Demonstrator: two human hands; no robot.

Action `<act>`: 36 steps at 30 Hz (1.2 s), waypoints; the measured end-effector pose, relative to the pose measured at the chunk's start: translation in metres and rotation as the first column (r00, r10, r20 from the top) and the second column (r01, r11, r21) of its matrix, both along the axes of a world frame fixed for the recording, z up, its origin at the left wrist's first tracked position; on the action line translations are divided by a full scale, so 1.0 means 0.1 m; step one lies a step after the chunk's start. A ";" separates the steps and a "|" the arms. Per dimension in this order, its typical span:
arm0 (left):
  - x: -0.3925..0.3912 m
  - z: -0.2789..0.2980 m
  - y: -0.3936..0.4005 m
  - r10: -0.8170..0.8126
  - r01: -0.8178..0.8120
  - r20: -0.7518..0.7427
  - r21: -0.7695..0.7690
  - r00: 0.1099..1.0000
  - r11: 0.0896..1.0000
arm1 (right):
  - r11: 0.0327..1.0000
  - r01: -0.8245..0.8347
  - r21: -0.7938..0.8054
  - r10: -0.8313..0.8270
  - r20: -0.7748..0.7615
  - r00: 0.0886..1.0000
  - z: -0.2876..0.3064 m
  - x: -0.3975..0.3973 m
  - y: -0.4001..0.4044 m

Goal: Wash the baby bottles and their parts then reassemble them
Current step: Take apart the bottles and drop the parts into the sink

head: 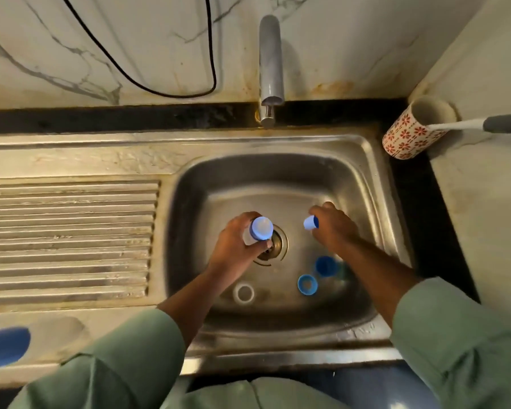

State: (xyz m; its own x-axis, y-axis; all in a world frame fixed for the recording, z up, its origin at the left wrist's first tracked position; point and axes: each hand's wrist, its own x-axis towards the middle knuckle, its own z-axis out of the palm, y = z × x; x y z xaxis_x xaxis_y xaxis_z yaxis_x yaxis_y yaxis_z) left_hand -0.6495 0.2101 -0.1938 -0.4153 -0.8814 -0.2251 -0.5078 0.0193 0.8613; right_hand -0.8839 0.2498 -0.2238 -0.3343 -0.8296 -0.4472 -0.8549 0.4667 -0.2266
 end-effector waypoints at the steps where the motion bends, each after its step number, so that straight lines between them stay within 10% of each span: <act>1: -0.03 -0.02 -0.02 -0.016 0.016 0.024 0.008 1.000 1.000 | 0.998 -0.043 0.052 0.045 -0.041 0.998 -0.03 -0.02 -0.02; 9: -0.26 -0.23 -0.25 -0.037 0.030 0.054 0.126 0.998 0.992 | 0.968 -0.170 0.184 0.200 -0.161 0.966 -0.22 -0.14 -0.23; 18: -0.23 -0.21 -0.19 -0.054 0.054 -0.009 0.080 0.999 0.995 | 0.997 0.062 -0.039 -0.065 -0.082 0.994 -0.01 -0.08 -0.13; 25: -0.10 0.05 0.02 -0.016 0.013 -0.087 -0.039 0.996 0.999 | 0.800 0.560 -0.215 -0.287 0.682 0.673 0.72 0.52 0.17; 30: -0.01 0.24 0.23 0.012 -0.031 -0.099 -0.190 0.995 0.981 | 0.813 0.517 -0.266 -0.185 0.725 0.664 1.11 0.98 0.25; 36: 0.23 0.52 0.27 0.016 -0.020 -0.012 -0.555 1.000 0.832 | 0.817 0.564 -0.121 -0.163 0.889 0.428 1.50 0.95 0.29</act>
State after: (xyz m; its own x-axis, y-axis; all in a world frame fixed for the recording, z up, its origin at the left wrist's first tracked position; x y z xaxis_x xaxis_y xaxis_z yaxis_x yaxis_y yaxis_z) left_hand -0.6265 0.2371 -0.1418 -0.3981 -0.8644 0.3071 -0.5068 0.4863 0.7118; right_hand -0.7888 0.2793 -0.0735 -0.2950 -0.8705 -0.3939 0.0572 0.3955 -0.9167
